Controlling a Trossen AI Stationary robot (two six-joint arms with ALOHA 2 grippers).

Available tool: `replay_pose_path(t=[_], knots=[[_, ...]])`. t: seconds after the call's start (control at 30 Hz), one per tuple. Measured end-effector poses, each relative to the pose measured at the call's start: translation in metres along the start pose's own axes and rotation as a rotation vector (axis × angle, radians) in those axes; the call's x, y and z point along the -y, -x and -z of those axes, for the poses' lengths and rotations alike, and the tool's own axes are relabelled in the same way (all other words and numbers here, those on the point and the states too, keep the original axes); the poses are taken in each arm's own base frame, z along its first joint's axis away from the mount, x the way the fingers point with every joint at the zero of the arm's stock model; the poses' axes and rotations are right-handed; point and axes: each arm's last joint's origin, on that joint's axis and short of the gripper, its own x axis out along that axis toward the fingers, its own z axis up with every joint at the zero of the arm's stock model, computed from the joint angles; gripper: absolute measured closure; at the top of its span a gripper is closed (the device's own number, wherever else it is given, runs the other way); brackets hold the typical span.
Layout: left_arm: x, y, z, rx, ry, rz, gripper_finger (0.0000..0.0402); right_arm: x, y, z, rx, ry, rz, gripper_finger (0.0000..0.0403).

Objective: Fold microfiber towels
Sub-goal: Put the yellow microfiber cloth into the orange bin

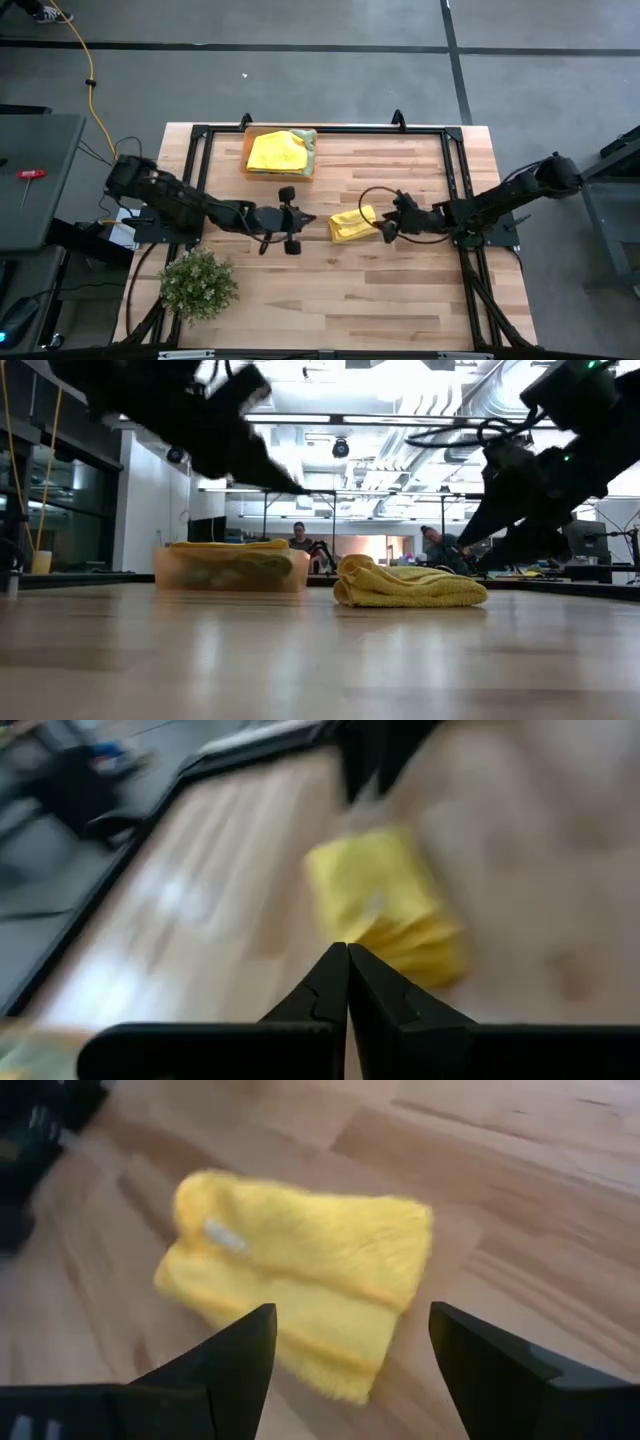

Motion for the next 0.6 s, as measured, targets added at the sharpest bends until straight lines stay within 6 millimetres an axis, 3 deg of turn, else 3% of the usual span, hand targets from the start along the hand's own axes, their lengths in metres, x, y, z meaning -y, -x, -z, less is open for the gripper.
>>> replay_pose_path(t=[0.17,0.37,0.6], knots=[[0.0,0.029,-0.023,0.108,0.071,0.149,0.0401,0.012,-0.007,-0.002,0.03,-0.113,0.05,0.0148],[0.006,0.072,-0.048,0.264,0.092,0.233,0.0401,0.01,-0.019,-0.001,0.05,-0.129,0.027,0.0148],[0.017,0.115,-0.061,0.378,0.043,0.299,0.0401,0.013,-0.037,0.01,0.032,-0.166,0.044,0.0148]])
